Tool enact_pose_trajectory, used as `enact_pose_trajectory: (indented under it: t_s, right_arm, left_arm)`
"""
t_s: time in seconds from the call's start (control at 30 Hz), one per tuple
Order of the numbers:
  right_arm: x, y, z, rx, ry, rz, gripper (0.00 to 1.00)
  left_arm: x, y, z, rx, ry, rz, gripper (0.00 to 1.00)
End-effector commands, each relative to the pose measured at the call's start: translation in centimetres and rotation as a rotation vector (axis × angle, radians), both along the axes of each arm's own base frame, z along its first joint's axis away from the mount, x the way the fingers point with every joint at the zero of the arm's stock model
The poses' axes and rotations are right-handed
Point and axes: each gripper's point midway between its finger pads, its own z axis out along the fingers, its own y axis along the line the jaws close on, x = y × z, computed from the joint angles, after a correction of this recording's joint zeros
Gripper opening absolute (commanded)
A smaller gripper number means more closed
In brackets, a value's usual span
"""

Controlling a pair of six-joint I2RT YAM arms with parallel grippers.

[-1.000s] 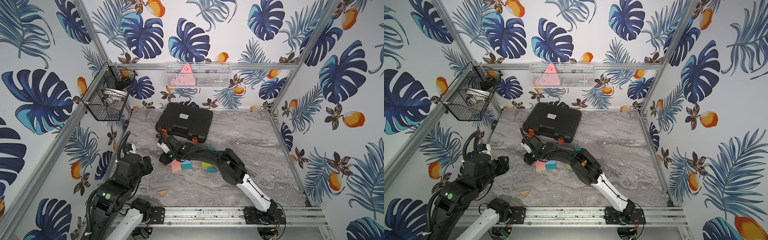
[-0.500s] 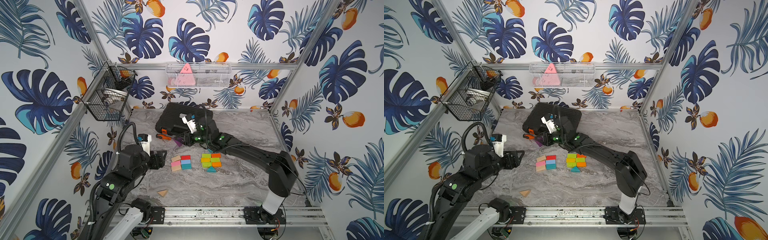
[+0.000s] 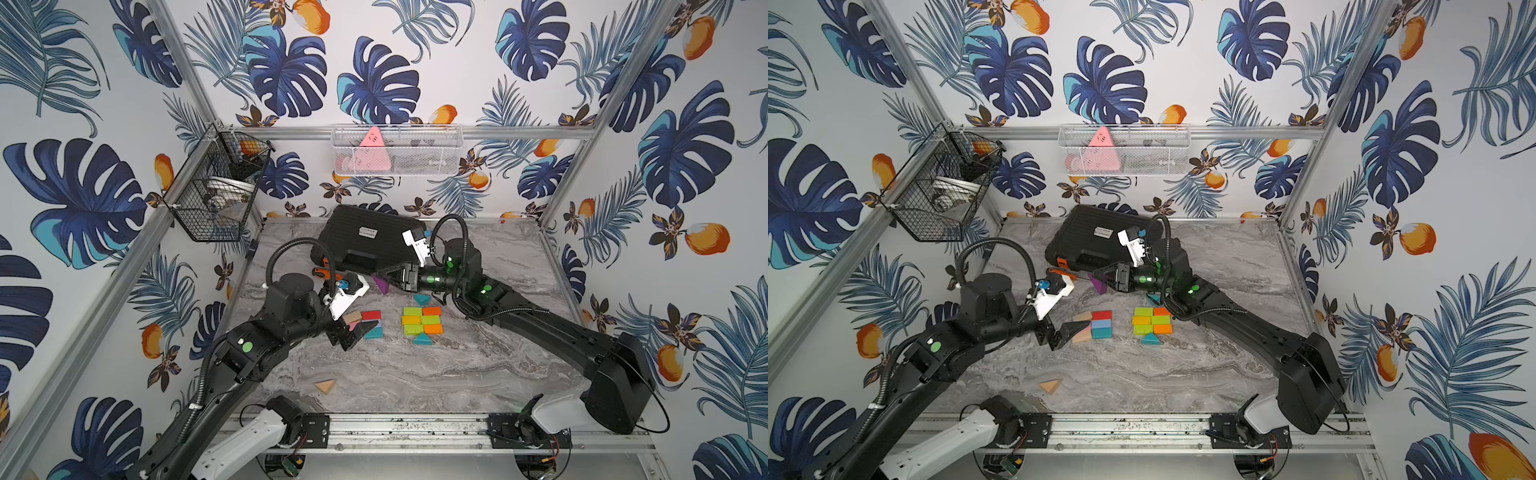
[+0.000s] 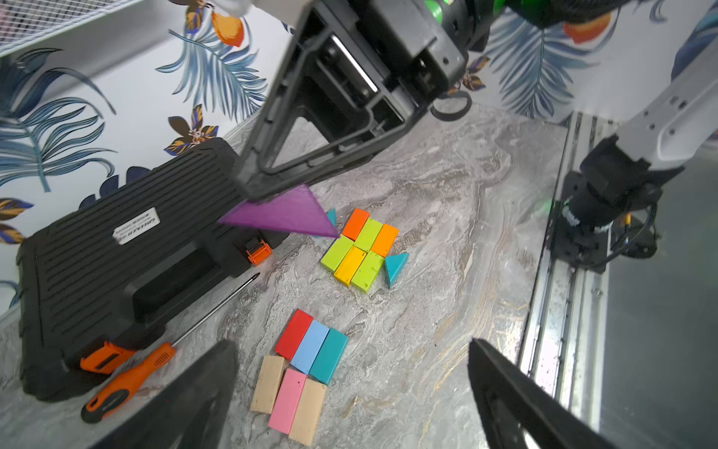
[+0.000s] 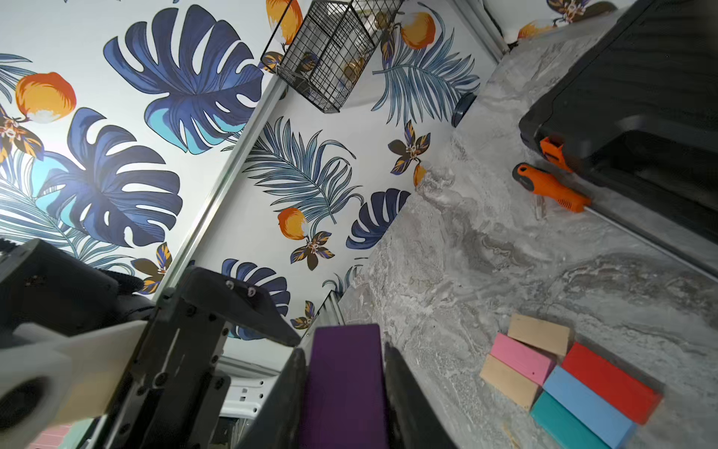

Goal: Assemble a piece of candy with building blocks
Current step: Pick up the building block from the center of the board.

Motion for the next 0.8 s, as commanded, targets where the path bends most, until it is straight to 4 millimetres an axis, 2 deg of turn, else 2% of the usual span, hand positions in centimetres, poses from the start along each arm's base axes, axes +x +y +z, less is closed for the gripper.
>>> enact_pose_trajectory:
  t_s: [0.0,0.2,0.3,0.4,0.77]
  right_arm:
    - [-0.6,0.3,0.4,0.051,0.048,0.034,0.28]
    - [-0.8,0.7,-0.6,0.065,0.093,0.06,0.28]
    - [-0.8,0.8,-0.7,0.078,0.108,0.066,0.28]
    - [-0.8,1.0,-0.8,0.086,0.119,0.075,0.27]
    - [-1.0,1.2,-1.0,0.095,0.142,0.093,0.27]
  left_arm:
    - [0.6,-1.0,1.3,0.032,-0.177,-0.082,0.99]
    - [3.4,-1.1,1.5,0.076,-0.267,-0.024,0.97]
    - [3.9,-1.8,1.3,0.07,-0.273,-0.039,0.96]
    - [5.1,-1.5,1.3,0.085,-0.295,0.005,0.94]
    - [5.5,-2.0,-0.6,0.145,-0.305,0.003,0.85]
